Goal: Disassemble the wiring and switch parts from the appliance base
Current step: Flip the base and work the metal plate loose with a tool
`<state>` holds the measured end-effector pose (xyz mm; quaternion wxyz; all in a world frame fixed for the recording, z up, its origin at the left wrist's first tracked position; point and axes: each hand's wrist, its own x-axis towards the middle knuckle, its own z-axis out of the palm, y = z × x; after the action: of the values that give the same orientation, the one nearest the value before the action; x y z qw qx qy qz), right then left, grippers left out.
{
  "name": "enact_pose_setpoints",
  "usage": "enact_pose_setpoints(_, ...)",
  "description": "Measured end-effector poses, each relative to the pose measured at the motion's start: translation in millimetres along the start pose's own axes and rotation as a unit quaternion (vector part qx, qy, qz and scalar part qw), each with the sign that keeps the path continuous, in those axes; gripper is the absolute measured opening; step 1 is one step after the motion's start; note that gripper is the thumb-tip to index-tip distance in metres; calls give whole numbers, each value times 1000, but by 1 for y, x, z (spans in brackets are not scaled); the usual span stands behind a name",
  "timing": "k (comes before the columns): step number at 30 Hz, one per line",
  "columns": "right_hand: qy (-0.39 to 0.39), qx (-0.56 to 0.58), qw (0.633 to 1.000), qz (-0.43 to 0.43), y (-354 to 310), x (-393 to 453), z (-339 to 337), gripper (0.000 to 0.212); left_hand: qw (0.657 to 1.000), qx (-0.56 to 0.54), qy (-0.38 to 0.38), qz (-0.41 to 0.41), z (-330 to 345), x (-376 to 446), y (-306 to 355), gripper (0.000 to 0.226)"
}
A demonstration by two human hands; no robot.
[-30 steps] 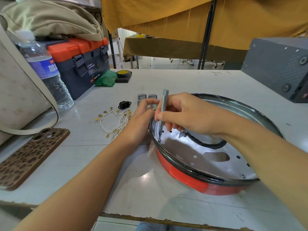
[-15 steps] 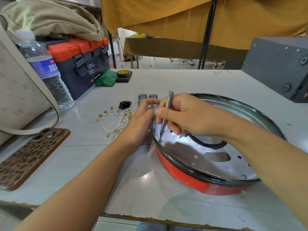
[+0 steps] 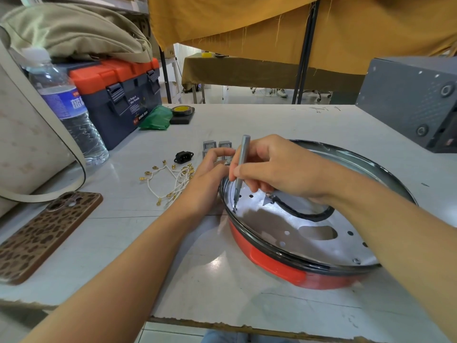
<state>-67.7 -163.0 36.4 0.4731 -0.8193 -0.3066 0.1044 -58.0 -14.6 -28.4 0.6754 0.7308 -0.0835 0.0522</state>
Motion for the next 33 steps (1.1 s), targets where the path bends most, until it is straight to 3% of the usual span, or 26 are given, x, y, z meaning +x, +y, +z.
enact_pose_setpoints(6, -9, -21, 1000, 10, 0, -1, 3, 16, 996, 88, -1, 34, -6, -4, 13, 23)
enact_pose_setpoints(10, -2, -41, 999, -12, 1, 1, 5, 20, 974, 189, -114, 41, -18, -14, 30, 33)
enact_pose_setpoints(15, 9, -62, 998, -11, 3, 2, 6, 25, 957, 253, -137, -35, -26, -24, 40, 24)
enact_pose_setpoints(24, -8, -134, 991, 22, -7, 0, 5, 15, 935, 295, -165, -105, -25, -20, 52, 18)
enact_pose_setpoints(28, -40, -117, 991, 42, -9, -3, 1, 9, 928, 298, -177, -138, -23, -15, 57, 13)
enact_pose_setpoints(33, -23, -65, 997, 30, -5, -6, 3, 11, 917, 311, -185, -167, -19, -12, 62, 17)
